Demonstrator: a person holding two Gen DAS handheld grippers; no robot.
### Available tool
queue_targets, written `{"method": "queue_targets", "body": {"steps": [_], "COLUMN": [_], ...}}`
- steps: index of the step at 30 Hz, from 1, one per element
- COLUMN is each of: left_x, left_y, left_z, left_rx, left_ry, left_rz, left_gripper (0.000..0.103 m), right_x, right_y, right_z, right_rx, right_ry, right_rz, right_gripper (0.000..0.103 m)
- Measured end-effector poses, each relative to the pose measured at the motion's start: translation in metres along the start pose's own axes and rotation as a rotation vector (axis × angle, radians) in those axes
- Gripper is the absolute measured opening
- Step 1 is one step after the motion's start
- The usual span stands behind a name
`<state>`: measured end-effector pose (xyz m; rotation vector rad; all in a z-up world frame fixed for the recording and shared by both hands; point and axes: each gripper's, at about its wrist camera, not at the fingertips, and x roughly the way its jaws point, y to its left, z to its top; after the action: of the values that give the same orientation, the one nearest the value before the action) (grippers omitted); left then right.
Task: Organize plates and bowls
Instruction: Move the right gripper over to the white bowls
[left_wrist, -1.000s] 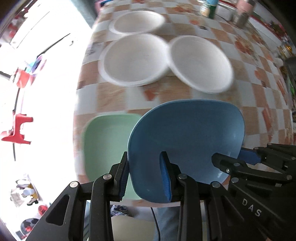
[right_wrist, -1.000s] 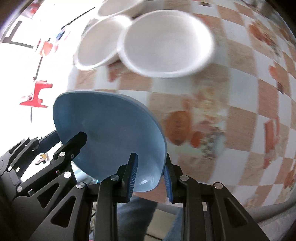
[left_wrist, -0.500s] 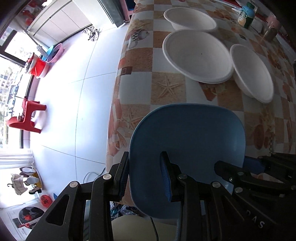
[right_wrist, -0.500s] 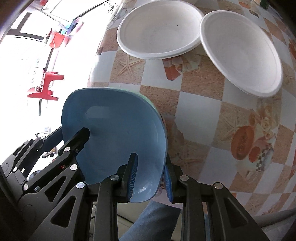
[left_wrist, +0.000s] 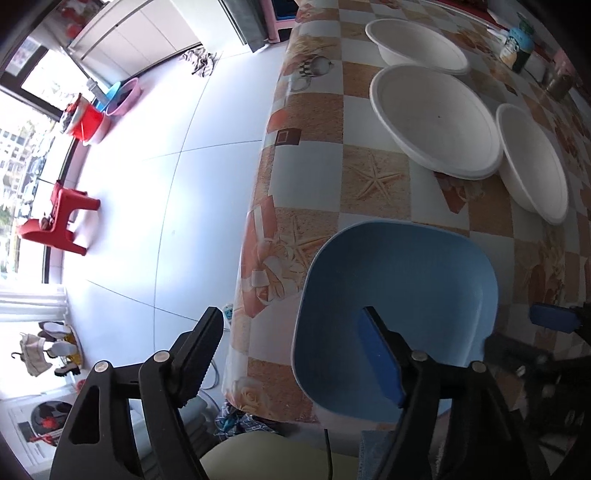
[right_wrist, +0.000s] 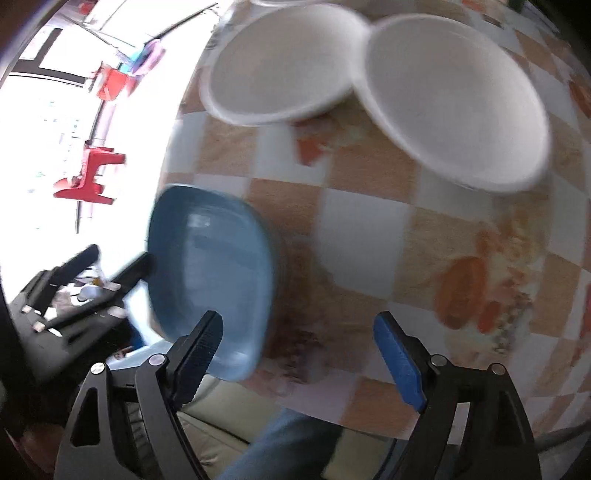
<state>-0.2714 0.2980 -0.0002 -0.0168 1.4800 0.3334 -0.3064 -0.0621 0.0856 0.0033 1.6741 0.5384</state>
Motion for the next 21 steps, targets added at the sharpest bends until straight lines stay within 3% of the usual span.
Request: {"method": "queue_targets", "body": {"steps": [12, 21], "left_x": [-0.025, -0.051], "left_y": [-0.064, -0.113], "left_z": [0.013, 0.032], "left_rx": [0.057, 0.067], "left_ry": [-0.021, -0.05], "left_rz": [-0.148, -0.248], "left_gripper": [0.079, 0.079], "right_x": [-0.035, -0.074], "right_y": [-0.097, -0.125], "right_z": [-0.019, 0.01], "right_rx": [0.174, 0.199], "right_ry": [-0.024, -0.123], "right_rz": [-0.071, -0.121], "right_gripper": [0.085, 0.085]}}
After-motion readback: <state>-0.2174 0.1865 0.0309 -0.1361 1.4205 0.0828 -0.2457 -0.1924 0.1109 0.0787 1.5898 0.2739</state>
